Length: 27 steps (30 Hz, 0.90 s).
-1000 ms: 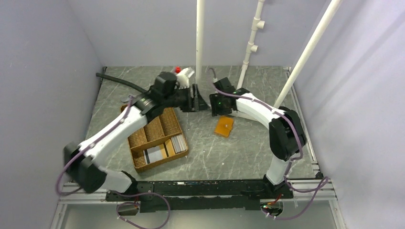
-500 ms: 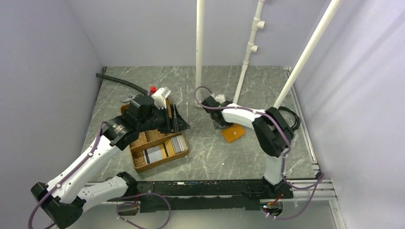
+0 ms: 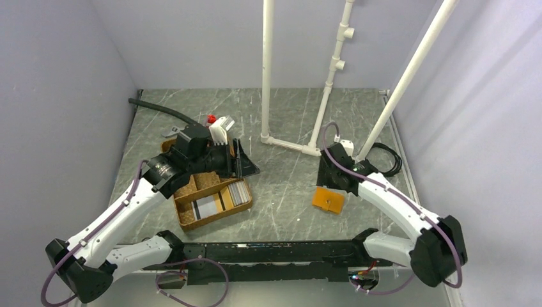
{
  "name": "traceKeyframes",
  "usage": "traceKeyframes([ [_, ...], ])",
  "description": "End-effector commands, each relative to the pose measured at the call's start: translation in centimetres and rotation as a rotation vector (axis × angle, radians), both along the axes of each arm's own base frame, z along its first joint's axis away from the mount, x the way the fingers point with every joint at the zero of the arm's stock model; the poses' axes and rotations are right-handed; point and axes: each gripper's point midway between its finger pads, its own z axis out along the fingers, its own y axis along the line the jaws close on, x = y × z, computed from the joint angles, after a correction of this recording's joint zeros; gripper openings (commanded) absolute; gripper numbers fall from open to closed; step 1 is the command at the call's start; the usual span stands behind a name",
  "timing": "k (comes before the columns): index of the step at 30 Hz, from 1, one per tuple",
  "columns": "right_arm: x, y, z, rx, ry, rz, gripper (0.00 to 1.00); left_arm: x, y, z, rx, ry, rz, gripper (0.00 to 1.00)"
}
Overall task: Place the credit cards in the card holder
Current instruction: Move the card holder to the center of the board, then reset both arms
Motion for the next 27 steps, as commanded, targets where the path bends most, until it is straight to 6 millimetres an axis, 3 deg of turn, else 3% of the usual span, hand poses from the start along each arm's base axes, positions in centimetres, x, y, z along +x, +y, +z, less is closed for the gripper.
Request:
traceKeyframes([
  [1, -0.4, 5.3, 1.8, 0.139, -0.012, 0.227, 0.72, -0.1, -0.5, 1.1, -0.035, -0.031, -0.031, 0.64],
  [3, -1.7, 6.3, 0.1, 0.088, 0.083, 0.245, 0.87, -0.2, -0.5, 1.2, -0.047, -0.035, -0.025, 0.65],
  [7, -2.3, 4.1, -2.5, -0.178, 0.203, 0.085, 0.88, -0.2, -0.6, 1.4, -0.070, -0.047, -0.022, 0.66],
  [14, -5.3, -1.4, -4.9, -0.334, 0.276, -0.171, 0.80, -0.7, -0.1, 1.4, -0.051, -0.045, -0.031, 0.66],
  [17, -5.3, -3.4, -6.0, -0.248, 0.282, -0.282, 0.76, -0.8, -0.2, 1.1, -0.060, -0.045, -0.036, 0.66],
  [19, -5.1, -4.4, -6.6, -0.133, 0.282, -0.359, 0.66, -1.0, -0.2, 1.2, -0.060, -0.043, -0.046, 0.66],
  [24, -3.3, -9.1, -3.8, -0.084, 0.119, -0.582, 0.54, -1.2, -0.3, 2.0, -0.067, -0.054, -0.065, 0.66],
  [27, -2.9, -11.8, -2.4, -0.030, 0.043, -0.708, 0.53, -1.4, -0.3, 2.5, -0.080, -0.066, -0.070, 0.66],
])
